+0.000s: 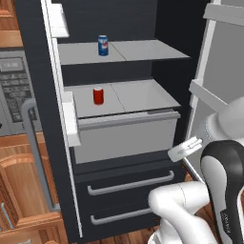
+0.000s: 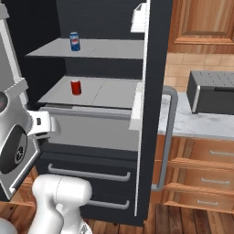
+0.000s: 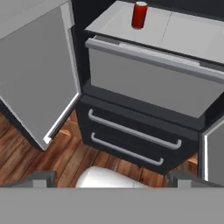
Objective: Open the fridge, grab two sodas, and place both sodas inside the bowl with ice on the dining counter.
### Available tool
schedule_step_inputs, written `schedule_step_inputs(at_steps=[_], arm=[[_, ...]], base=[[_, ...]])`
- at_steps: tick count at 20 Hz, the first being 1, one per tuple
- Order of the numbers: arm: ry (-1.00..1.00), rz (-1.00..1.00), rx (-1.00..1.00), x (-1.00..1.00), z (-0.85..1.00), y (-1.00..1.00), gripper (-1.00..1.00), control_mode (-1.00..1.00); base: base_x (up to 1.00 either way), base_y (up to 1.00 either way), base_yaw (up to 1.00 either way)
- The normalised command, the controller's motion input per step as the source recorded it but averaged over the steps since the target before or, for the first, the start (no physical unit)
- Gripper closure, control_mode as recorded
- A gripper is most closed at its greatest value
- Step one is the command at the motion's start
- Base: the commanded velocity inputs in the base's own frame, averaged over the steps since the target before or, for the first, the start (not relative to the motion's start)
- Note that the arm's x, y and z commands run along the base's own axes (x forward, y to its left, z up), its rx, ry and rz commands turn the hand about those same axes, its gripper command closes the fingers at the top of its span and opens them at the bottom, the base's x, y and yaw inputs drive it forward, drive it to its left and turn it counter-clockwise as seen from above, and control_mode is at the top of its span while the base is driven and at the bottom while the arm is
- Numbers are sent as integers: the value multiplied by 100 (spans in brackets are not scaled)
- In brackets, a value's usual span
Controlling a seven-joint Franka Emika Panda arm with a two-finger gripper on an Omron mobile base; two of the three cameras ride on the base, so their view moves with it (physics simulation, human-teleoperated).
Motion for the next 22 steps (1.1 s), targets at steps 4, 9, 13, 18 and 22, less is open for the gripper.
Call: schedule_step_inputs(at_steps=[4,9,13,18,22], arm=[[0,0,0,0,0,0,-100,100],[0,0,0,0,0,0,-100,100],[0,0,0,0,0,0,-100,100],[0,0,0,0,0,0,-100,100],[0,0,0,0,0,0,-100,100]], base=[[93,6,-7],[74,26,-2],[34,50,10],[46,36,18],[56,21,15]])
